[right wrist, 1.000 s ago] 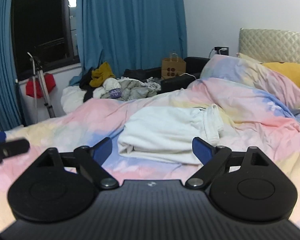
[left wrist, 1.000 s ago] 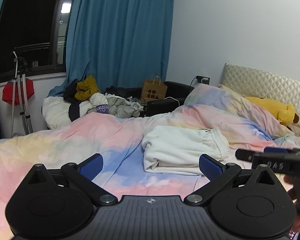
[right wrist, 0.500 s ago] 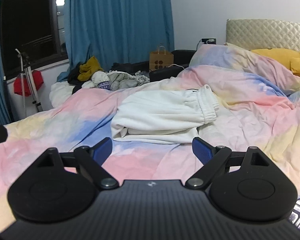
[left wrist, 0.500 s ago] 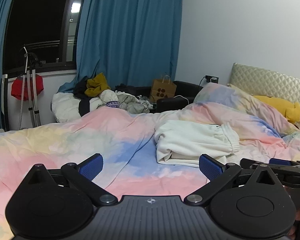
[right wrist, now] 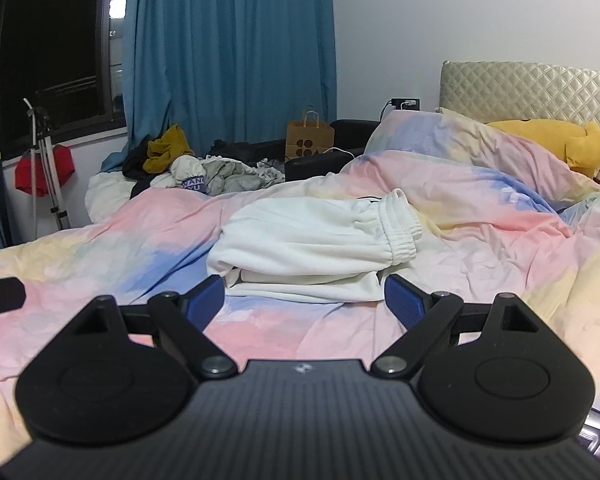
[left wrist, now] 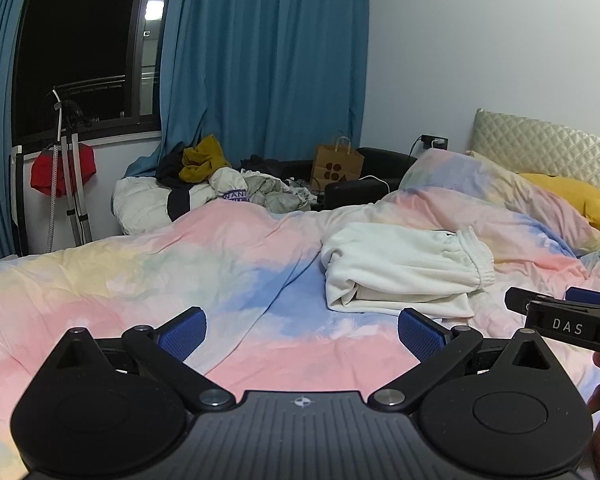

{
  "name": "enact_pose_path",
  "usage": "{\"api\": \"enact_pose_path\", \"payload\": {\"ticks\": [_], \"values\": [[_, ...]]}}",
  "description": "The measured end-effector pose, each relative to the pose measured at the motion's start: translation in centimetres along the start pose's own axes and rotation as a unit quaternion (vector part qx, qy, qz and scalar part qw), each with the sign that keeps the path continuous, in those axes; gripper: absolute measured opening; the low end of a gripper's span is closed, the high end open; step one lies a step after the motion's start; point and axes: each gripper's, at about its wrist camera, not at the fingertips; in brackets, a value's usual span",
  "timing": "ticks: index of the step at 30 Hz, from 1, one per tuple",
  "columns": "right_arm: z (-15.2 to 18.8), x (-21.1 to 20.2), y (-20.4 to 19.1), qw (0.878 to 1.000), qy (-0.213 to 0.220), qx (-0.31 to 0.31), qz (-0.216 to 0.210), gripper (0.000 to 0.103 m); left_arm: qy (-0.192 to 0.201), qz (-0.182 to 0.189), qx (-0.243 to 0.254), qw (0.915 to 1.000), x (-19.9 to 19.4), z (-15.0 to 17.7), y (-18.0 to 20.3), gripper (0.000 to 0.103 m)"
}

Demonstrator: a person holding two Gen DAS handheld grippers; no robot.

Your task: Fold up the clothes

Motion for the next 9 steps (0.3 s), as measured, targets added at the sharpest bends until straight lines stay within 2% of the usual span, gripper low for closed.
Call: {"api": "enact_pose_path", "payload": {"ticks": [9], "values": [[0.23, -0.03, -0.31, 1.000, 0.005, -0.005, 0.008, 0.089, 0.004, 0.005, -0.008, 0.9999, 0.19, 0.10, -0.52, 0.103]]}}
Point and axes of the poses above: each gripper's, at about its wrist camera, not at the fingertips, and x roughly the way its jaws point, y to its right, z to its underside, and after that the axes turned 13 degrees about -y, right-handed
